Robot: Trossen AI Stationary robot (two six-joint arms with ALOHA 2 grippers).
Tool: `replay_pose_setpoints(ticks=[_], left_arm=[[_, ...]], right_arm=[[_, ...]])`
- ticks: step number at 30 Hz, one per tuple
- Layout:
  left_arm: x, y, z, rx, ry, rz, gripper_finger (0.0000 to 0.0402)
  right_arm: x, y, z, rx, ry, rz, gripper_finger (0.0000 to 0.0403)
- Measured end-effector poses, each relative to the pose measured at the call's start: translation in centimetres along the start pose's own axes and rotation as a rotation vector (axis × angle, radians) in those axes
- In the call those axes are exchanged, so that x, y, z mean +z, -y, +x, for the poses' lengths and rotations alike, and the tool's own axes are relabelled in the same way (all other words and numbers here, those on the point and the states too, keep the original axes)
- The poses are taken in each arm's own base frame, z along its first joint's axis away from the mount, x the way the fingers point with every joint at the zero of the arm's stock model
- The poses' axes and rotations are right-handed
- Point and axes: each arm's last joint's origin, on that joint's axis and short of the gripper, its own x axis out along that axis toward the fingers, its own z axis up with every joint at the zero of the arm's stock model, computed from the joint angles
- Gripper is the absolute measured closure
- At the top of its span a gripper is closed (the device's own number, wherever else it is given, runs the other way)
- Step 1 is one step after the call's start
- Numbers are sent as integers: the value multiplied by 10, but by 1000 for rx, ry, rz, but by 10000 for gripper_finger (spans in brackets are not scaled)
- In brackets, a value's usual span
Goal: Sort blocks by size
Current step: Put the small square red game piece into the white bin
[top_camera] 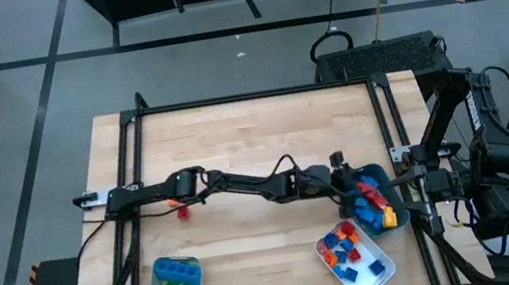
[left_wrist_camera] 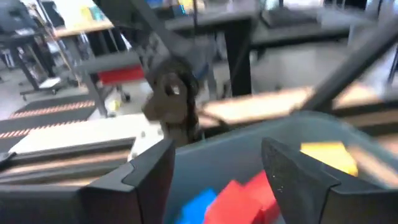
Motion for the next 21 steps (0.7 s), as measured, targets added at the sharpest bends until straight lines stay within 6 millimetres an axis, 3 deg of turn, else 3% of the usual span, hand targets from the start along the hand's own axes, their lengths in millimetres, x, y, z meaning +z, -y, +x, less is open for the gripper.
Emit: replay_pose_setpoints(ticks=[2, 5, 9, 11, 15, 21], left_arm=[[8, 3, -5, -5, -71, 42, 160], [39, 9, -21, -42, -182, 128, 160], [86, 21, -58, -124, -366, 347, 159], [91, 27, -76, -179, -506, 422, 159], [77, 27, -102, -276, -801, 478, 165], [29, 27, -138, -340, -1165, 391, 204]], right_arm=[[0, 0, 0, 4, -7, 11, 232], [-1, -1, 0, 18, -31, 24, 232], [-1, -1, 0, 26, -45, 24, 232], [-1, -1, 0, 25, -45, 16, 232], [-2, 0, 0, 23, -45, -13, 232], [-2, 0, 0, 18, -42, -28, 232]])
